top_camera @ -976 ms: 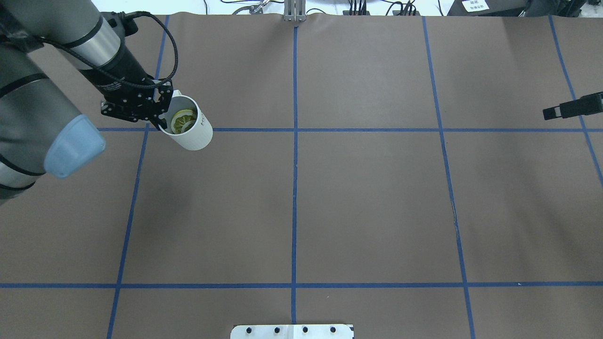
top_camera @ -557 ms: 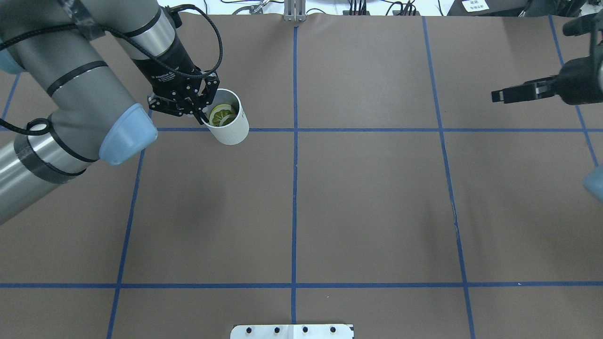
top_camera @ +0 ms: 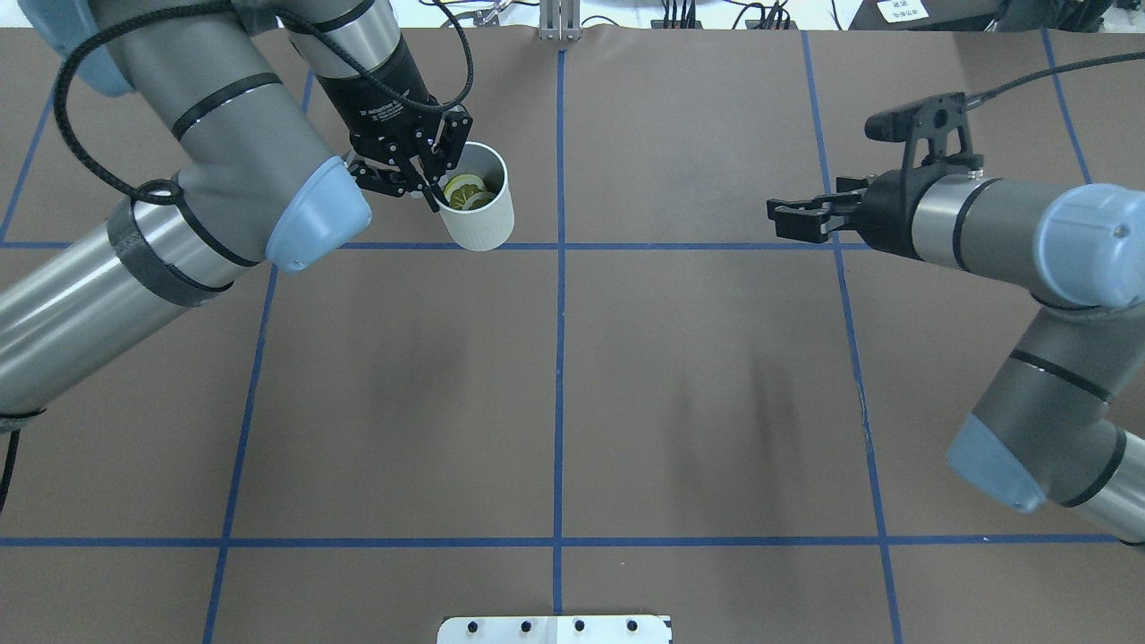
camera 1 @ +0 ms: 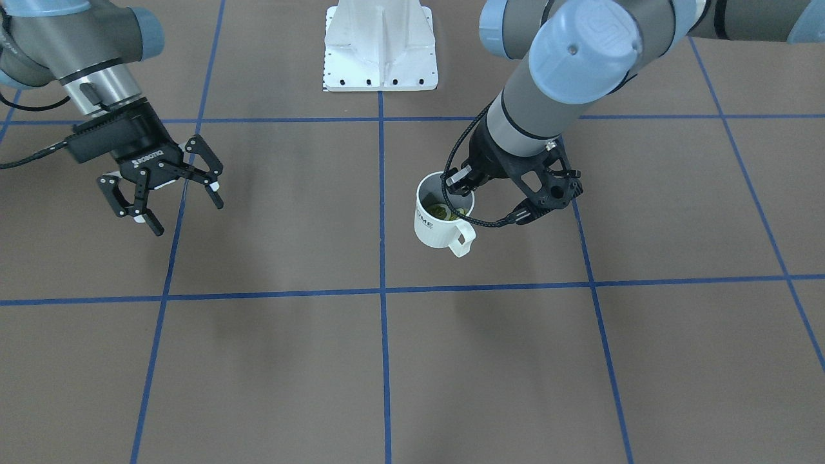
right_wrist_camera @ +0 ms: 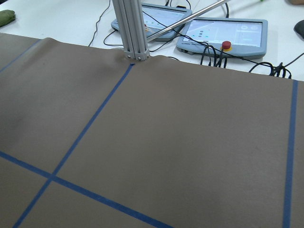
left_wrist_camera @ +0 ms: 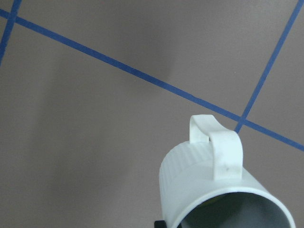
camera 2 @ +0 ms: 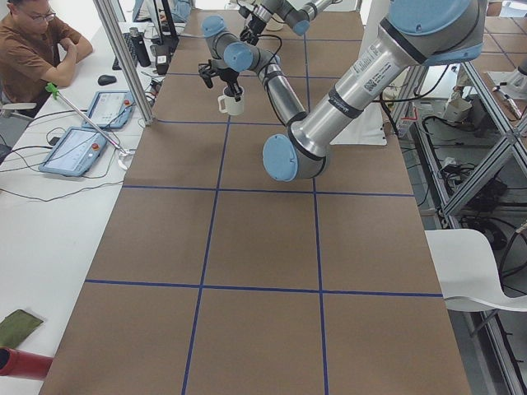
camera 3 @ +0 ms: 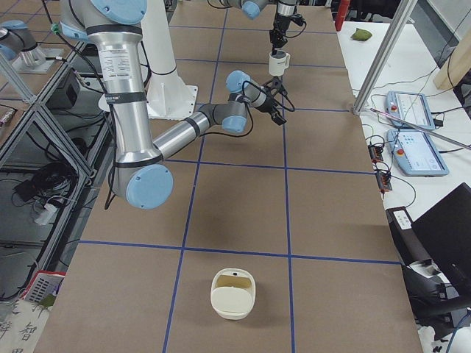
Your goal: Left arm hands cup to right arm to dump lemon
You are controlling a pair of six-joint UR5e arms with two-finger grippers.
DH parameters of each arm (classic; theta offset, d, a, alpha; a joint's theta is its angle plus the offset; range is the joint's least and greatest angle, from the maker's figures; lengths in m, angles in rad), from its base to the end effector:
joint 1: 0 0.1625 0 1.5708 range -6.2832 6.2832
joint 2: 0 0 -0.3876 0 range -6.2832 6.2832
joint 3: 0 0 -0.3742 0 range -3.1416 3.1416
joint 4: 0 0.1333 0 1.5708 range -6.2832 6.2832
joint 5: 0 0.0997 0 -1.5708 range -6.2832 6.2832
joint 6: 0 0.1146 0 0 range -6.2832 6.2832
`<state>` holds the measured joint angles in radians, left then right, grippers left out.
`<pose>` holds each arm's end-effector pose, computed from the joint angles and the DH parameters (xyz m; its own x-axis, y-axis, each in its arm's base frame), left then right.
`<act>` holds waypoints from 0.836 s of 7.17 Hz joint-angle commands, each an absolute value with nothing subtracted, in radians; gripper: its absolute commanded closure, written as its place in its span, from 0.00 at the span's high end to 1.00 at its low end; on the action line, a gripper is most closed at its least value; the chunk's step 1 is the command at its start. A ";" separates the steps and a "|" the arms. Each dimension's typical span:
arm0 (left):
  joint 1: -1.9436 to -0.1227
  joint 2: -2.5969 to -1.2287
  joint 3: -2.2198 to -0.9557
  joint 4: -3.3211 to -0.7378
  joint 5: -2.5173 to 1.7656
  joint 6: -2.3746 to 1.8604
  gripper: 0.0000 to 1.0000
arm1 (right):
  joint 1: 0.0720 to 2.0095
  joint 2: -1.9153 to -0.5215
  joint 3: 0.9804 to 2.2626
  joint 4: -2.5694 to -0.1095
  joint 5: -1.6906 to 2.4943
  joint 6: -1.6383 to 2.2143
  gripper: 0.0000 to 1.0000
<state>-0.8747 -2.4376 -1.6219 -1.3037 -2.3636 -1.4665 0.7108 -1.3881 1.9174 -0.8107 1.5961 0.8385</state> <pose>0.3777 -0.5325 0.1197 0.5347 -0.5258 -0.6615 0.2073 0.8405 -0.5006 -0.3175 -0.4454 0.2907 0.5803 -0.3824 0.7191 -0.3306 0.6963 0.6371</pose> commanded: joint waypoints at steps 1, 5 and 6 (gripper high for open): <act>-0.874 -2.477 -1.605 -1.302 -2.390 -1.618 0.00 | 0.571 -1.320 1.921 -0.810 1.394 0.854 0.99; -0.876 -2.487 -1.601 -1.347 -2.474 -1.755 0.00 | 0.344 -1.256 1.905 -0.813 1.041 0.833 0.99; -0.876 -2.488 -1.600 -1.350 -2.486 -1.773 0.00 | 0.319 -1.258 1.902 -0.813 1.029 0.831 0.99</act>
<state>-0.8764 -2.4837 -1.6006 -1.3482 -2.4619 -1.7514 0.3658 -1.2593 1.9065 -0.8125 1.0818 0.8371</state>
